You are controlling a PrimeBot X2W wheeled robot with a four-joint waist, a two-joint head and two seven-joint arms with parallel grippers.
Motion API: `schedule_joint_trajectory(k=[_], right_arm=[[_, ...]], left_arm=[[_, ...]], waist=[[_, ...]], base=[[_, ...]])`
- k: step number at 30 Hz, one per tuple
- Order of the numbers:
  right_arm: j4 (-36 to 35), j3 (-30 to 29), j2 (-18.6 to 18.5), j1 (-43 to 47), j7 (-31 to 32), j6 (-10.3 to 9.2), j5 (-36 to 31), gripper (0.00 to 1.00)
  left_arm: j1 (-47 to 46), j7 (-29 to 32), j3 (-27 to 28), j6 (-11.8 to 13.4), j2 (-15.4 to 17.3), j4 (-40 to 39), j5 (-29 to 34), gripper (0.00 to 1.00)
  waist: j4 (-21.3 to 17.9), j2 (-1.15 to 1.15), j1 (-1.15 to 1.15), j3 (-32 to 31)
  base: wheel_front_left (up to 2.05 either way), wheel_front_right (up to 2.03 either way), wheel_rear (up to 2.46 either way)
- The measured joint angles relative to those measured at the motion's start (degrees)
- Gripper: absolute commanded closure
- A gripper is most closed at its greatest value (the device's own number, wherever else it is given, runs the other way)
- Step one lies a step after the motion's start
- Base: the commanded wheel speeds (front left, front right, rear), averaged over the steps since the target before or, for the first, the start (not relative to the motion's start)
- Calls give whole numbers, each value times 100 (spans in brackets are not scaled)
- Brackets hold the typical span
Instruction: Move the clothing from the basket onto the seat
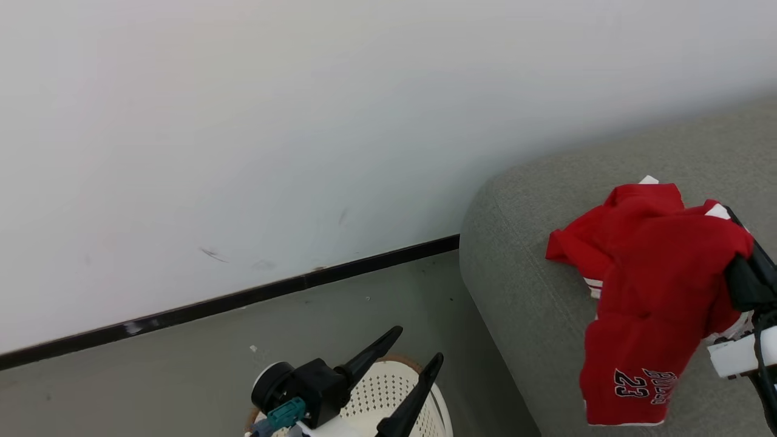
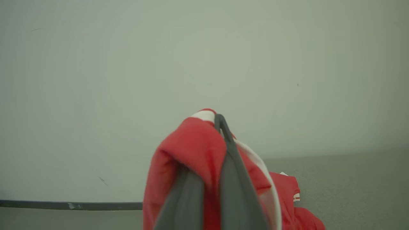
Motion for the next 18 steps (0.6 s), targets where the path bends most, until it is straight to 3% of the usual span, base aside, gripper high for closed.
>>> schedule_joint_trajectory(k=[11,18], right_arm=[[-283,-96,133,450,0,0,-66,100],[-266,414,153,163,5,0,56,100]], left_arm=[[-1,-153,-212,-43,-105,86,-3,0],[-3,-250,-168,-40,-122,107,-2,0]], waist=[[-481,0,0,28],[-710,0,0,121]], base=[[0,0,0],[0,0,0]])
